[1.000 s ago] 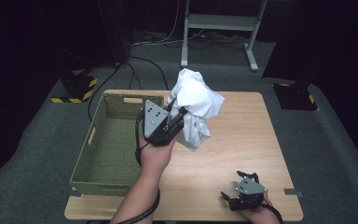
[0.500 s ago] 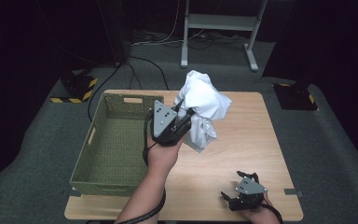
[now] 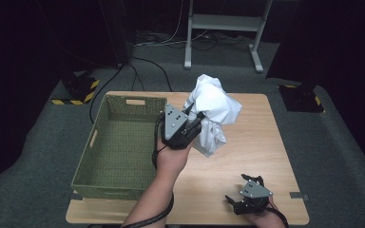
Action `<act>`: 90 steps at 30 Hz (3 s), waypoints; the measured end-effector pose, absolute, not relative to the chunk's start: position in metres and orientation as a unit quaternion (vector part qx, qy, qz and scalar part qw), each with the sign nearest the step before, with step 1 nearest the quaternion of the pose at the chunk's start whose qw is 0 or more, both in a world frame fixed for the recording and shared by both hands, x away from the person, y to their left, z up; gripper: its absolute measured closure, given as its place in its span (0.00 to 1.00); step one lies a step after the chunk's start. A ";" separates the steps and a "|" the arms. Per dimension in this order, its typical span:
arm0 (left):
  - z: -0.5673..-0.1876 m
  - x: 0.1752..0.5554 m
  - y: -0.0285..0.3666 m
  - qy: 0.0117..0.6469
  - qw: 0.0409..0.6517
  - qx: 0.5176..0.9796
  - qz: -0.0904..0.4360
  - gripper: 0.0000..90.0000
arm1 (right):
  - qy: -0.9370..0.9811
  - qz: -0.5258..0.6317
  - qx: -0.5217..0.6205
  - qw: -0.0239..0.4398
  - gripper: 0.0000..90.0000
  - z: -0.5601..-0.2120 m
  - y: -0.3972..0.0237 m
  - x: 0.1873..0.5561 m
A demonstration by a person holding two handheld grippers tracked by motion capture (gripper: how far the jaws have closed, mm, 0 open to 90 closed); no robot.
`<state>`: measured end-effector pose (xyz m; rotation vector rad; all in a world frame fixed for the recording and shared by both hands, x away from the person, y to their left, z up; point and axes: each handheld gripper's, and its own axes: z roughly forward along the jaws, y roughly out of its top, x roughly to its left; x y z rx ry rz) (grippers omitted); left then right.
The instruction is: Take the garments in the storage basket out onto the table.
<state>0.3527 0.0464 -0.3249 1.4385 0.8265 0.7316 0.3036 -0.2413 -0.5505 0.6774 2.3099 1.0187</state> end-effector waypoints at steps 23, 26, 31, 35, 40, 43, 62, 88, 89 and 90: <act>-0.354 0.364 0.032 0.376 0.599 0.640 0.301 0.75 | 0.854 0.376 0.248 0.262 0.03 -0.550 -0.241 0.304; -0.358 0.366 0.030 0.378 0.597 0.642 0.298 0.75 | 0.854 0.376 0.248 0.262 0.03 -0.550 -0.241 0.304; -0.364 0.370 0.026 0.381 0.594 0.646 0.292 0.75 | 0.853 0.377 0.247 0.262 0.03 -0.550 -0.242 0.304; -0.369 0.372 0.024 0.384 0.592 0.648 0.287 0.75 | 0.853 0.377 0.248 0.261 0.03 -0.550 -0.242 0.304; -0.374 0.375 0.021 0.388 0.587 0.653 0.281 0.75 | 0.853 0.378 0.248 0.261 0.03 -0.550 -0.242 0.304; -0.378 0.377 0.020 0.390 0.584 0.655 0.279 0.75 | 0.853 0.377 0.248 0.261 0.03 -0.550 -0.242 0.304; -0.406 0.390 0.010 0.411 0.552 0.677 0.260 0.75 | 0.853 0.379 0.247 0.262 0.03 -0.550 -0.242 0.304; -0.461 0.404 -0.002 0.446 0.489 0.719 0.215 0.75 | 0.853 0.379 0.247 0.261 0.03 -0.550 -0.242 0.303; -0.463 0.404 -0.003 0.445 0.485 0.722 0.213 0.75 | 0.853 0.379 0.247 0.261 0.03 -0.550 -0.242 0.303; -0.464 0.405 -0.003 0.445 0.483 0.724 0.212 0.75 | 0.853 0.379 0.247 0.261 0.03 -0.550 -0.242 0.303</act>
